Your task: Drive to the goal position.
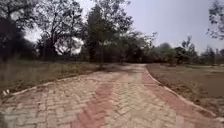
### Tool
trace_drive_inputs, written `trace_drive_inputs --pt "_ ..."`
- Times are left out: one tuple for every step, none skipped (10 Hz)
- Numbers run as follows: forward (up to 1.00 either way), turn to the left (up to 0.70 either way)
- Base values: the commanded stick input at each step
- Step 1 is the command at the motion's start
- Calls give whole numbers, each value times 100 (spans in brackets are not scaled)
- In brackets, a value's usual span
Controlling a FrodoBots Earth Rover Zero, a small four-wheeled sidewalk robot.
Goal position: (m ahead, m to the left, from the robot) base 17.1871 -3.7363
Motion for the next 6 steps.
trace_drive_inputs --pt "70 0" --pt "70 0" --pt "70 0" --pt "70 0" --pt "70 0" --pt "70 0"
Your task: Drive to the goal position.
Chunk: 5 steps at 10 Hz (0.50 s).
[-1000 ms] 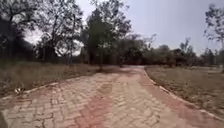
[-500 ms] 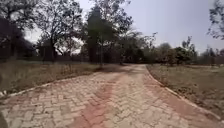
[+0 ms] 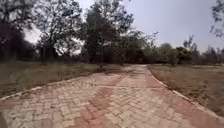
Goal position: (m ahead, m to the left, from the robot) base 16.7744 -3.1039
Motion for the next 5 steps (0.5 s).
trace_drive_inputs --pt "70 0" --pt "70 0" --pt "70 0" --pt "70 0" --pt "70 0"
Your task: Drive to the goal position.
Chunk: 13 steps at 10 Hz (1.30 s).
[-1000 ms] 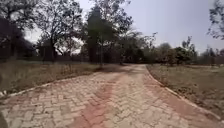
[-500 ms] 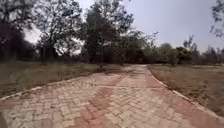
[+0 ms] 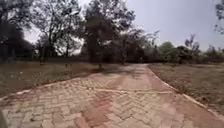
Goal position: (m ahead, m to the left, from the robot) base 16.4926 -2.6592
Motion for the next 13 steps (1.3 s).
trace_drive_inputs --pt "70 0" --pt "70 0" --pt "70 0" --pt "70 0" --pt "70 0" --pt "70 0" --pt "70 -10" --pt "70 -15" --pt "70 -22" --pt "70 -31" --pt "70 0" --pt "70 0" --pt "70 0"
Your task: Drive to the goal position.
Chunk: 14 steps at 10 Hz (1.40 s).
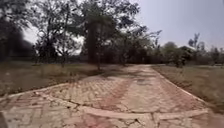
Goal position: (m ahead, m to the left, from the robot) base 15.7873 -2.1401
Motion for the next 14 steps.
trace_drive_inputs --pt "70 0" --pt "70 0" --pt "70 0" --pt "70 0" --pt "70 0" --pt "70 0" --pt "70 0" --pt "70 0" --pt "70 0" --pt "70 0" --pt "70 0" --pt "70 0" --pt "70 0" --pt "70 0"
